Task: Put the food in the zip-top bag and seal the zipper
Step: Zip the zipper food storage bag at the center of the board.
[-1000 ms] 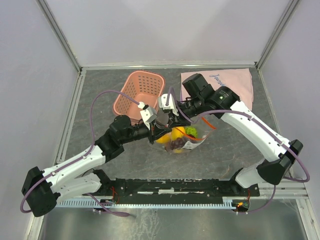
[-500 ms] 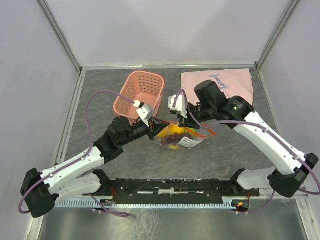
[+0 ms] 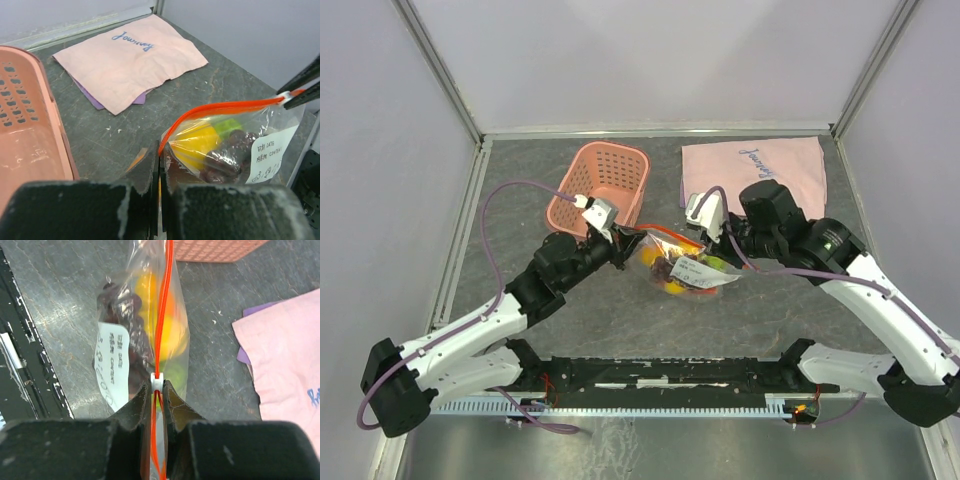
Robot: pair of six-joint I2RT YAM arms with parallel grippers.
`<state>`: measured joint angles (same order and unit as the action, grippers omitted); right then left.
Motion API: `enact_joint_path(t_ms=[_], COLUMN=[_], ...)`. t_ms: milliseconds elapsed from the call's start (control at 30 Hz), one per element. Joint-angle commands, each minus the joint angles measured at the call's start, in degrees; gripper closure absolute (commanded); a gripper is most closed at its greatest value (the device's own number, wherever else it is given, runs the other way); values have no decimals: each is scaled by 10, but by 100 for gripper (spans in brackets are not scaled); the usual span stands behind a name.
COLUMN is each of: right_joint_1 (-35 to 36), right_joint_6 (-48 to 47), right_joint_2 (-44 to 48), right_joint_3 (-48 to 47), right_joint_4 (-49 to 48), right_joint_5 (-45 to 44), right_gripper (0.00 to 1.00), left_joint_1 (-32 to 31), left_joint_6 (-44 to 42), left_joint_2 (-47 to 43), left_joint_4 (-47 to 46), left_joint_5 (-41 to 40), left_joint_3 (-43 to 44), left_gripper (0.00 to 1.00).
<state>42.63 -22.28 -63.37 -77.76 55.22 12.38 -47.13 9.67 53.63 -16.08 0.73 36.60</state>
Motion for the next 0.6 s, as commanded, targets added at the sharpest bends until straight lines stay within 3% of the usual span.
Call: enact_joint_path(t_ms=[0,567], right_joint_1=[-6,-15], right_joint_6=[30,79], right_joint_2=[36,122], right_joint_3=[12,67], right_joint_4=[19,41], right_joint_5=[-66,-235], right_gripper=[98,98], left_joint_1=[26,57], left_joint_6=[26,77], left_joint_2=[3,81], left_joint_4=[-11,13], left_joint_5=[-79,-79], left_joint_3=[30,86], left_gripper=[97,97])
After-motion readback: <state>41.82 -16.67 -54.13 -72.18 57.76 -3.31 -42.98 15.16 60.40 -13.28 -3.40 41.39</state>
